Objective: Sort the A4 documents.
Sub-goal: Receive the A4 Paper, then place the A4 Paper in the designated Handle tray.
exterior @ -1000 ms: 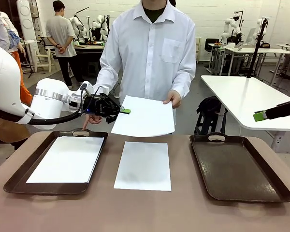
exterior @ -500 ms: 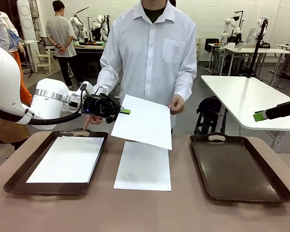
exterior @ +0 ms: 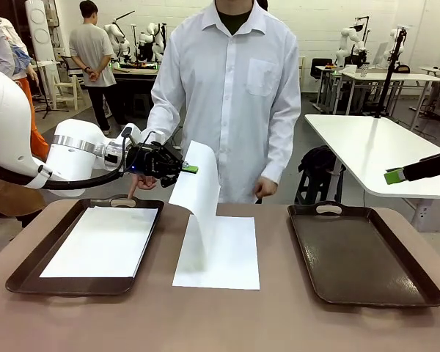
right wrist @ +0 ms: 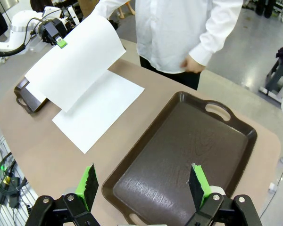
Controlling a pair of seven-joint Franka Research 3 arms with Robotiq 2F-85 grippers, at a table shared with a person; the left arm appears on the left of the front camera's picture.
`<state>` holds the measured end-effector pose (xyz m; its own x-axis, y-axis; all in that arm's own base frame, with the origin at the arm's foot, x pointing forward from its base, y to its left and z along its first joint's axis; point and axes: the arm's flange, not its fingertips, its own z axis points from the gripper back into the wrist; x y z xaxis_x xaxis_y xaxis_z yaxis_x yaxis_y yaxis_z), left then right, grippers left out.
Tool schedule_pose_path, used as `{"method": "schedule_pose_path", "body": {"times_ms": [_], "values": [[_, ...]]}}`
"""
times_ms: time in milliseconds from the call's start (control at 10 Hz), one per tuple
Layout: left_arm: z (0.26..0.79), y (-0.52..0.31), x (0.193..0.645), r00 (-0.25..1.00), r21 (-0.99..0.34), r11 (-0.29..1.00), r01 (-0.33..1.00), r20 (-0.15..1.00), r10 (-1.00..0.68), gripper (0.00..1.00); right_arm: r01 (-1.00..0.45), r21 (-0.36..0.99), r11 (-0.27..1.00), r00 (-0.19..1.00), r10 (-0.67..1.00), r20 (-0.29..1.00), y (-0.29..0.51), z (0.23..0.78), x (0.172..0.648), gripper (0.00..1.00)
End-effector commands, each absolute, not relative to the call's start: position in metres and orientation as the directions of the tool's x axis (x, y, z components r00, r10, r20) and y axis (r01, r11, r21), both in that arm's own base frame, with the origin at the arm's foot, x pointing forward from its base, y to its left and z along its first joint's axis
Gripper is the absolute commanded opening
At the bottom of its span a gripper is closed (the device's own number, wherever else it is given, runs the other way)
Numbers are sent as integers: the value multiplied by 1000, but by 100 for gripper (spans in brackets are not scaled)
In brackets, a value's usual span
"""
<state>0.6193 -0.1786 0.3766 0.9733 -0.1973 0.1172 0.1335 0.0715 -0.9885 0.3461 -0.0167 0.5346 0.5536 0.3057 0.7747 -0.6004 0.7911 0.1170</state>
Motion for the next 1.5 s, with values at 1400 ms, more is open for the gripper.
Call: {"method": "schedule_pose_path", "body": {"times_ms": [1400], "values": [[405, -136, 587, 980, -953, 279, 114, 63, -188, 1, -606, 132, 784, 554, 298, 777, -17, 532, 348, 100]]}}
